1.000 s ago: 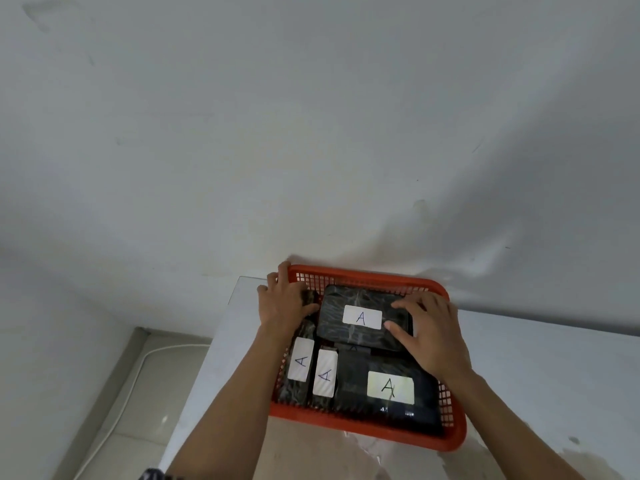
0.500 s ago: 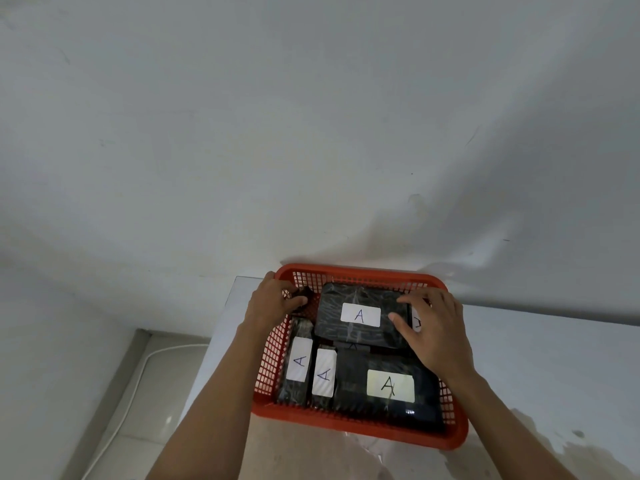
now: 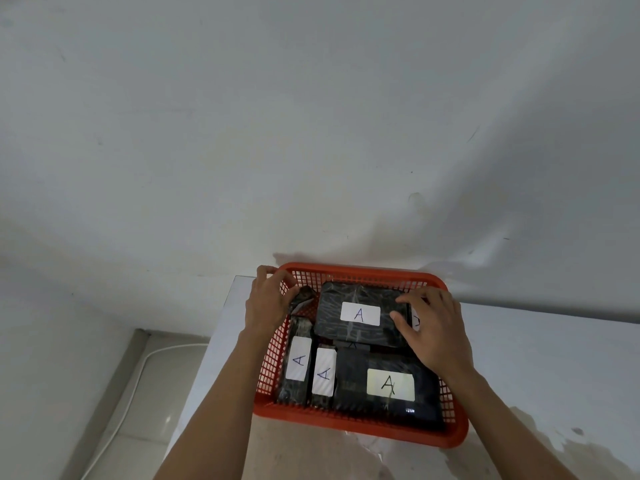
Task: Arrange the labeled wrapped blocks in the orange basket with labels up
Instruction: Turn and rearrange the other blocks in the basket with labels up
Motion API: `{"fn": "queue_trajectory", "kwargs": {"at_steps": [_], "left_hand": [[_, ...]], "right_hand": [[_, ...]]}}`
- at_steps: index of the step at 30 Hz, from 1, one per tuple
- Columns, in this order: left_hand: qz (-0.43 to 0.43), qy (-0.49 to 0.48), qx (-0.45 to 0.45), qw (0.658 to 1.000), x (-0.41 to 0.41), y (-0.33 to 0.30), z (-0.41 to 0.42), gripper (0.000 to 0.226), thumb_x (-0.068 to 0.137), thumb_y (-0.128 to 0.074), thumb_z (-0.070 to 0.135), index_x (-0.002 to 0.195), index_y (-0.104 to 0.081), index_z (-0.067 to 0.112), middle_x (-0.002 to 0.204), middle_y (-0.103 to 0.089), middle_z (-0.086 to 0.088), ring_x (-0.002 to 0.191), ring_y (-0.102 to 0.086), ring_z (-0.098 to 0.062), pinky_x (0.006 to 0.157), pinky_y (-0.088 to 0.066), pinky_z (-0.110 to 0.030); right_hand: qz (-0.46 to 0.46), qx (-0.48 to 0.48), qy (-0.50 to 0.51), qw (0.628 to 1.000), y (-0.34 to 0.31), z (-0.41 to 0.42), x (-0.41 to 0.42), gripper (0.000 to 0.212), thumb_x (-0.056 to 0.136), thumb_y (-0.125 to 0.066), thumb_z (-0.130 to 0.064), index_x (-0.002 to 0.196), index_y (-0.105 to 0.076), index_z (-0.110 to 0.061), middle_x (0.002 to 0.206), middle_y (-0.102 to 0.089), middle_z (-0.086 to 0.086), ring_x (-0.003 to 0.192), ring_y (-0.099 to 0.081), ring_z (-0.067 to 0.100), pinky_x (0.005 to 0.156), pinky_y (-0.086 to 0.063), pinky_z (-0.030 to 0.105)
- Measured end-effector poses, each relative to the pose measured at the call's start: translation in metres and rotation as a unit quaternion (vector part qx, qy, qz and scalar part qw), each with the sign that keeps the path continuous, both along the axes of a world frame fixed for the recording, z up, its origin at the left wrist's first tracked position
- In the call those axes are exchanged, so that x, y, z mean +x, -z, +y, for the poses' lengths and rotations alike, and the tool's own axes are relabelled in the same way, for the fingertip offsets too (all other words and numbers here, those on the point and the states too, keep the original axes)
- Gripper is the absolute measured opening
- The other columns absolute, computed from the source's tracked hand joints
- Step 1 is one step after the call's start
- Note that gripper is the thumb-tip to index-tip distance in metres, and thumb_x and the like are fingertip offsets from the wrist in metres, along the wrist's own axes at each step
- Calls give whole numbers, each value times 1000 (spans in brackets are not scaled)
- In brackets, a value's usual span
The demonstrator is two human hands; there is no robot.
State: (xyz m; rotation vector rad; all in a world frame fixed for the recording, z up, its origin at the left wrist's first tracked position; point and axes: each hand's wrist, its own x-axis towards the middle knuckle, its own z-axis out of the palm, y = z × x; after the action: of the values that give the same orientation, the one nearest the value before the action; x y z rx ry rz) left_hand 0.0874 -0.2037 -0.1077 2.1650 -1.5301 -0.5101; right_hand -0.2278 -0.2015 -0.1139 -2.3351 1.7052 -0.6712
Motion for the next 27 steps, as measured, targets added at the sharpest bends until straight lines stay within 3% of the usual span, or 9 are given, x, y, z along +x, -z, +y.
{"fn": "queue_trajectory", "kwargs": {"at_steps": [3,10,15,20,24,27], "left_hand": [[-11,23,-7,1000,1,1,0,4,91,-62,37,91,-62,33,127,-44,1,106,-59,-24,74,-52,-38],[-32,20,9,999,2,1,0,43,75,-71,58,102,-72,24,135,-45,-1,110,-57,-22,85,-55,-46],[-100,18,0,995,-1,-1,2,31,85,-65,48,102,-75,24,129,-50,0,112,-53,-21,84,-50,-39],[-151,-29,-43,987,-7,-5,4,27,85,-65,48,99,-76,28,134,-46,1,126,-40,-24,98,-40,-47],[-157,-70,-52,984,-12,-9,5,25,83,-66,51,93,-76,30,119,-50,1,117,-42,-25,97,-35,-43],[-256,-9,-34,966,-16,-10,6,26,86,-61,52,91,-74,31,108,-57,4,109,-46,-22,94,-32,-40]], "right_hand": [[1,-2,1,1000,0,0,0,29,89,-62,-44,109,-67,-24,110,-60,1,114,-49,24,95,-39,39],[8,5,-1,1000,0,1,-1,28,90,-61,-45,109,-67,-25,111,-60,0,115,-49,23,96,-40,39],[6,3,2,1000,-3,1,0,27,89,-64,-42,107,-68,-24,110,-60,0,114,-50,24,95,-41,38],[15,8,3,1000,-4,3,1,25,88,-65,-40,107,-68,-24,110,-61,1,114,-50,24,94,-43,39],[20,10,1,1000,-4,2,2,23,88,-66,-38,107,-67,-25,111,-61,1,114,-49,24,94,-42,39],[17,11,1,1000,-4,2,2,23,87,-67,-35,107,-68,-24,110,-61,2,115,-50,26,94,-42,40]]}}
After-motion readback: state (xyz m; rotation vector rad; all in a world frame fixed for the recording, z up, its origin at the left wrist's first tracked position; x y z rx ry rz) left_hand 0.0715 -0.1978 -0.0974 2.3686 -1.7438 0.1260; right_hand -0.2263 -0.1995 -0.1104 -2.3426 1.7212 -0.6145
